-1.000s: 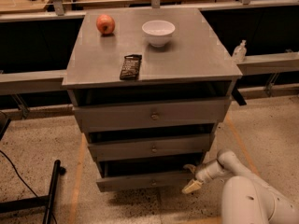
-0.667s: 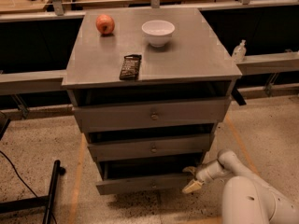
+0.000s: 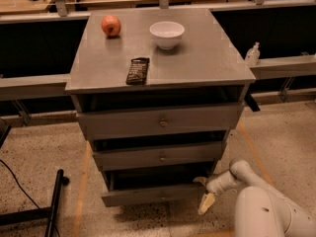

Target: Open bottom drawer

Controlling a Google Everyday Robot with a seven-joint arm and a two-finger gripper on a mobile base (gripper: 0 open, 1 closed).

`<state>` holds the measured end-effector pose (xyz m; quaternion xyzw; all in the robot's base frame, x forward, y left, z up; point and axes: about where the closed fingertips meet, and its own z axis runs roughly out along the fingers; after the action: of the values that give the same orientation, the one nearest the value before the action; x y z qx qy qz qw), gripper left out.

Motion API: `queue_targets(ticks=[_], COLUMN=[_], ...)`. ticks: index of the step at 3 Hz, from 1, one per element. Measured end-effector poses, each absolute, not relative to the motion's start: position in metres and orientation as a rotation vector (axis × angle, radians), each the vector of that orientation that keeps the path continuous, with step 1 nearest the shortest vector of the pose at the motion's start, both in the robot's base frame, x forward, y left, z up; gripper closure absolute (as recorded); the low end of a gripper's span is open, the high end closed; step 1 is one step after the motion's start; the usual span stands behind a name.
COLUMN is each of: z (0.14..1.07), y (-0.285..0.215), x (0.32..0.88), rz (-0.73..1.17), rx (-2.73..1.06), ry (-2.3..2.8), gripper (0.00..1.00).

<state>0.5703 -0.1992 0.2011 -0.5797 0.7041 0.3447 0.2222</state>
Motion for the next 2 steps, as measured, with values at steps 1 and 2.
queue_targets(ticks=[1,2], z=[0.2028,0.2032], y=[-0.1992,-0.1992], x=[0.5703,0.5703], rz=[0.952,0.952], rx=[-1.601,-1.601], ry=[1.945,1.945], gripper=[0.0,0.0])
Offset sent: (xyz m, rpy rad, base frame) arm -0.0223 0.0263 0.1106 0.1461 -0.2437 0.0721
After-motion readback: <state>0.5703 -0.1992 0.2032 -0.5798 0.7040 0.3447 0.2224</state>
